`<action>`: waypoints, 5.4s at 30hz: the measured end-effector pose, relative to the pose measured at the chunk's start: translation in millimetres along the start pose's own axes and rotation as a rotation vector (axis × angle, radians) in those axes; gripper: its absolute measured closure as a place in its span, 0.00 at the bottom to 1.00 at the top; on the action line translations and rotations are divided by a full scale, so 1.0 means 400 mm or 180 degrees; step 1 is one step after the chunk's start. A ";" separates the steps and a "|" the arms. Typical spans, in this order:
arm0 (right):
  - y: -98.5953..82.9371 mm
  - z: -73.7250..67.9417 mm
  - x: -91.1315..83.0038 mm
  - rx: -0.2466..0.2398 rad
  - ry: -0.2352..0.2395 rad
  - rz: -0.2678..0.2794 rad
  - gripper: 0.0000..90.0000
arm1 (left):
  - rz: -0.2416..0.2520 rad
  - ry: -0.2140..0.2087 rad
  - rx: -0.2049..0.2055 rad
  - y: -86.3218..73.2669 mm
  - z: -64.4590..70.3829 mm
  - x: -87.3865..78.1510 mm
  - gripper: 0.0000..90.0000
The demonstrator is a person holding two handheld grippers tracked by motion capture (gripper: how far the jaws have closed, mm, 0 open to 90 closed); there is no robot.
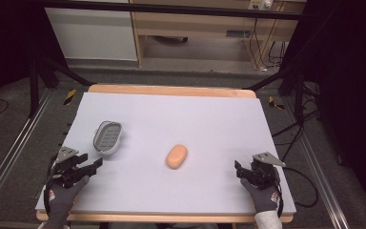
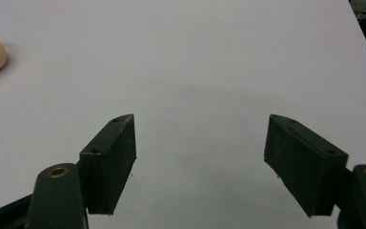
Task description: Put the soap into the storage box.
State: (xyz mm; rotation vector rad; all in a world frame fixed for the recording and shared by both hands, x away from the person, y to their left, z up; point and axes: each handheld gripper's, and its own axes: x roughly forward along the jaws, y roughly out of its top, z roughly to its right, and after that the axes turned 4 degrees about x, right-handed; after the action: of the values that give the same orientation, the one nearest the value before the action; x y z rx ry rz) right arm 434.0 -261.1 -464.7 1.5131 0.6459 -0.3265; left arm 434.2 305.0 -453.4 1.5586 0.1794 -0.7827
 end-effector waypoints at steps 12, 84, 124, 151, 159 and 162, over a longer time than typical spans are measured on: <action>-0.006 0.017 -0.006 0.0062 -0.0038 -0.0048 0.27 | 0.0013 -0.0146 0.0049 0.016 0.052 0.002 0.38; -0.005 0.002 0.002 -0.0006 -0.0003 -0.0034 0.29 | -0.0064 -0.0758 0.0694 0.208 0.390 0.176 0.32; -0.005 -0.002 0.008 -0.0008 0.0023 -0.0069 0.31 | -0.0469 -0.0638 0.0986 0.205 0.487 0.319 0.29; -0.006 -0.004 0.010 0.0002 0.0073 -0.0110 0.34 | -0.0702 -0.0663 0.1108 0.176 0.528 0.377 0.28; -0.006 -0.004 0.011 0.0001 0.0102 -0.0127 0.37 | -0.0775 -0.0625 0.1109 0.169 0.532 0.388 0.31; -0.005 -0.004 0.011 -0.0005 0.0107 -0.0133 0.37 | -0.0791 -0.0625 0.1105 0.170 0.531 0.388 0.31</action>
State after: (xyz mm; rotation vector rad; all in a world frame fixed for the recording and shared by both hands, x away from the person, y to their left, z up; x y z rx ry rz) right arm 435.9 -258.7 -468.8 1.5079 0.7049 -0.3328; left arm 510.0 45.1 -474.5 1.7922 0.0966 -1.2069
